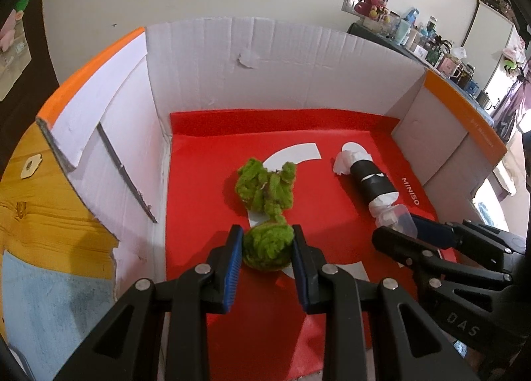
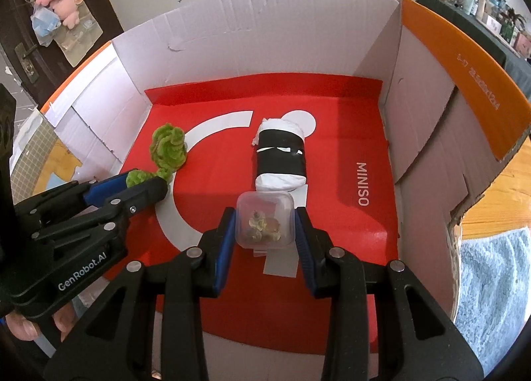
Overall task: Organize objects
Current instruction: 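Carry the green plush and the clear plastic box into the red-lined box, then open the left gripper beside the first plush while the right gripper releases the clear box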
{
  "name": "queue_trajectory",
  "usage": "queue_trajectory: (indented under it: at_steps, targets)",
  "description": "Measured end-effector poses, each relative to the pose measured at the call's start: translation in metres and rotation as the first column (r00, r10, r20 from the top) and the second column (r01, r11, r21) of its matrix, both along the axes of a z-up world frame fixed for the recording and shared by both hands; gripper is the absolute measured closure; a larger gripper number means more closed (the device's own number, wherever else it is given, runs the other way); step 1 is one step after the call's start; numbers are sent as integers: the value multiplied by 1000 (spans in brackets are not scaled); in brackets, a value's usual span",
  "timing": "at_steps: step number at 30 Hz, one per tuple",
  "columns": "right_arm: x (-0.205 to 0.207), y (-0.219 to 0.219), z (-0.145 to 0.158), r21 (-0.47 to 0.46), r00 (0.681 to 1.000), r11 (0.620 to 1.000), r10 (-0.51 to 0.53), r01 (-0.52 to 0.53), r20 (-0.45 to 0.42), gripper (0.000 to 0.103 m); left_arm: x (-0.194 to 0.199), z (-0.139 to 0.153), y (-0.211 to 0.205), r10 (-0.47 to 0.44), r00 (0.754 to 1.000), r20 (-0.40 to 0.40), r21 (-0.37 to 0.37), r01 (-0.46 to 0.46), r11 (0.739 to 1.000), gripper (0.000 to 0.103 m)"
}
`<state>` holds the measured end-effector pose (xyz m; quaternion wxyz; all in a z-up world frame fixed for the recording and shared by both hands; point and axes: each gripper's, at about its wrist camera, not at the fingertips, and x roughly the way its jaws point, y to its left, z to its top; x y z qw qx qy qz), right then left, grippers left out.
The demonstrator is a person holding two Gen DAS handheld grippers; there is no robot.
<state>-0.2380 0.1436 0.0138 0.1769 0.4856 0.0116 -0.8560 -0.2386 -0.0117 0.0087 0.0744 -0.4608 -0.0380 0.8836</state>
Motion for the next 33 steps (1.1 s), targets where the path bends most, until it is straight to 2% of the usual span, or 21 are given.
queue_trajectory:
  at_steps: [24, 28, 30, 33]
  targets:
    - [0, 5, 2, -26, 1000, 1000, -7, 8, 9, 69, 4, 0, -1, -4, 1000, 10, 10, 4, 1000, 72]
    - [3, 6, 4, -30, 1000, 1000, -6, 6, 10, 67, 7, 4, 0, -12, 1000, -1, 2, 12, 1000, 67]
    - [4, 6, 4, -33, 1000, 999, -5, 6, 11, 61, 9, 6, 1, -19, 1000, -10, 0, 19, 1000, 67]
    - [8, 7, 5, -33, 1000, 999, -6, 7, 5, 59, 12, 10, 3, -23, 999, -22, -3, 23, 1000, 61]
